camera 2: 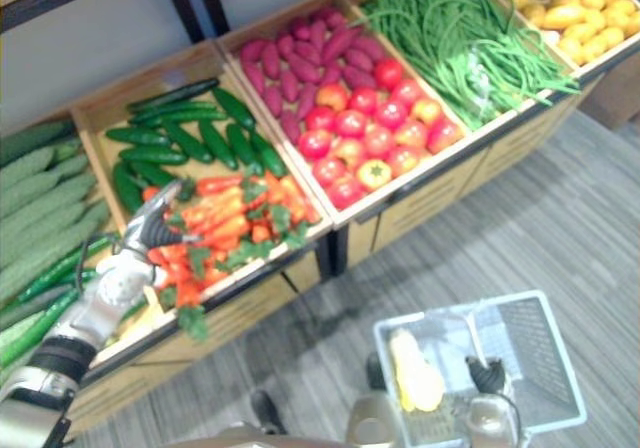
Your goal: Pick vegetable in the basket
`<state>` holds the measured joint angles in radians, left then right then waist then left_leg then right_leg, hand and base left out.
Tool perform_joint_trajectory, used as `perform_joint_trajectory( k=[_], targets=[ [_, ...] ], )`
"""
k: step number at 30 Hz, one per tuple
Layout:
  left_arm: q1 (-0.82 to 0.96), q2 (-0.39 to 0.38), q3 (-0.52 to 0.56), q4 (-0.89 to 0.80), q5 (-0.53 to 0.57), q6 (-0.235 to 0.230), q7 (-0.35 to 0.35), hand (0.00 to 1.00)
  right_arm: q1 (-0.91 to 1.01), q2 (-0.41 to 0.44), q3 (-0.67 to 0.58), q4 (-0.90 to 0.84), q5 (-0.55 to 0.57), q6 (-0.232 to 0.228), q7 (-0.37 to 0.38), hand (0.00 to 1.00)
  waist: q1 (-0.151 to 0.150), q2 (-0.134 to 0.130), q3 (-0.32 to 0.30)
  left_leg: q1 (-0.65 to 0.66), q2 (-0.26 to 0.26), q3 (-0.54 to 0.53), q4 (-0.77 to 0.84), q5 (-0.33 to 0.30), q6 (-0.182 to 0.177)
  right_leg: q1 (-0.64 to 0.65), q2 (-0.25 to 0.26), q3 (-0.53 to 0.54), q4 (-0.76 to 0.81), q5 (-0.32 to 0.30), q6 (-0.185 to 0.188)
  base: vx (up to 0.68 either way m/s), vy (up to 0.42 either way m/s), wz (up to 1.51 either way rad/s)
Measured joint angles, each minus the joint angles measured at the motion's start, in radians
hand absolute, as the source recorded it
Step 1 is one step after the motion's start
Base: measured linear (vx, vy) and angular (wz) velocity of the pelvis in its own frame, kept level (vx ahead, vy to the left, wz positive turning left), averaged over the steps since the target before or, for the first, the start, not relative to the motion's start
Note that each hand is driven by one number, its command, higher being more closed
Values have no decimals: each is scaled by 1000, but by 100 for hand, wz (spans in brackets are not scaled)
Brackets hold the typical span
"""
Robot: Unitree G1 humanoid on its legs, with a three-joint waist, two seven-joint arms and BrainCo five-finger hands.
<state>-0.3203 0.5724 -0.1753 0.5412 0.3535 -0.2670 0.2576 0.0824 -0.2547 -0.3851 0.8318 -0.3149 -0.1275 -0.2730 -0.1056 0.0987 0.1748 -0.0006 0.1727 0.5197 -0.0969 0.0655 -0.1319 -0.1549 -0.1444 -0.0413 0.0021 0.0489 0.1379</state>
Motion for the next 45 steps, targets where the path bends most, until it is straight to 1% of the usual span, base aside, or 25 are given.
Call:
perform_joint_trajectory(
  k=[3, 7, 10, 17, 20, 26, 31, 32, 36, 37, 41, 43, 45],
  targets=[
    [-2, -34, 28, 53, -39, 11, -1, 0, -5, 0, 0, 0, 0, 5, 1, 100, 0, -1, 4, 0, 1, 14, 0, -1, -2, -4, 2, 6, 0, 0, 0, 24, -8, -8],
    [-15, -45, 29, 84, -39, 28, -1, 0, -24, 0, 1, 0, 0, 13, 1, 100, -2, -2, 17, -6, -1, 22, 0, -1, -2, -20, 3, 21, -1, 5, 1, 13, -8, -9],
    [-29, -60, 29, 84, -39, 28, -1, 0, -25, 0, 3, 0, 0, 13, 1, 100, -2, -4, 28, -7, 1, 25, 0, -2, -2, -22, 4, 23, -1, 6, 1, 3, -6, -2],
    [-35, -61, 26, 85, -38, 28, -10, 0, -29, 0, 4, -1, 0, 13, 1, 100, -4, -5, 30, -13, 2, 54, 0, -2, -3, -48, 9, 51, 0, 14, 1, 7, -14, -11],
    [-37, -62, 23, 85, -38, 28, -25, 0, -29, 0, 4, -1, 0, 13, 1, 100, -13, -5, 30, -13, 5, 64, 0, -3, -4, -50, 12, 54, 1, 16, 0, 0, -19, -5],
    [-37, -63, 11, 85, -38, 28, -27, 0, -35, 0, 7, -4, 0, 14, 1, 100, -23, -6, 31, -15, 14, 82, 0, -5, -7, -67, 18, 80, 1, 23, -3, -1, -25, -12],
    [-80, -89, -16, 110, -37, 29, -28, 0, -39, 0, 6, -27, 0, 15, 1, 100, -27, -10, 36, -30, 13, 105, 0, -5, -7, -96, 21, 108, 0, 35, -3, 2, -21, -14],
    [-93, -100, -16, 113, -37, 28, -28, 0, -42, 0, 6, -34, 0, 15, 1, 100, -27, -15, 43, -33, 13, 111, 0, -4, -7, -102, 23, 117, 0, 38, -3, -2, -26, -10],
    [-117, -104, -13, 145, -34, 31, -24, 0, -44, 0, 3, -48, 2, 15, 1, 100, -28, -23, 53, -35, 15, 130, 0, -4, -7, -117, 30, 141, 0, 43, -3, 3, -30, -15],
    [-120, -104, -13, 148, -31, 32, -22, 100, -46, 0, 2, -48, 2, 15, 1, 100, -28, -24, 53, -37, 15, 135, 0, -5, -7, -122, 34, 147, 0, 44, -3, 9, -30, -9],
    [-154, -105, 4, 190, -5, 39, 5, 100, -54, 0, 2, -48, 2, 15, 0, 100, -30, -30, 64, -34, 16, 154, -1, -5, -8, -127, 39, 161, 0, 47, -3, 1, -30, -12],
    [-194, -105, 32, 231, 51, 67, 26, 100, -77, 0, 3, -49, 2, 14, 0, 100, -31, -44, 83, -35, 15, 168, -2, -5, -8, -140, 44, 180, -2, 55, -3, -26, -41, -21],
    [-197, -107, 36, 231, 80, 73, 44, 100, -83, 0, 2, -50, 2, 14, -1, 100, -32, -48, 87, -33, 16, 178, -3, -6, -9, -141, 44, 189, -8, 60, -4, -15, -28, -15]
  ],
)
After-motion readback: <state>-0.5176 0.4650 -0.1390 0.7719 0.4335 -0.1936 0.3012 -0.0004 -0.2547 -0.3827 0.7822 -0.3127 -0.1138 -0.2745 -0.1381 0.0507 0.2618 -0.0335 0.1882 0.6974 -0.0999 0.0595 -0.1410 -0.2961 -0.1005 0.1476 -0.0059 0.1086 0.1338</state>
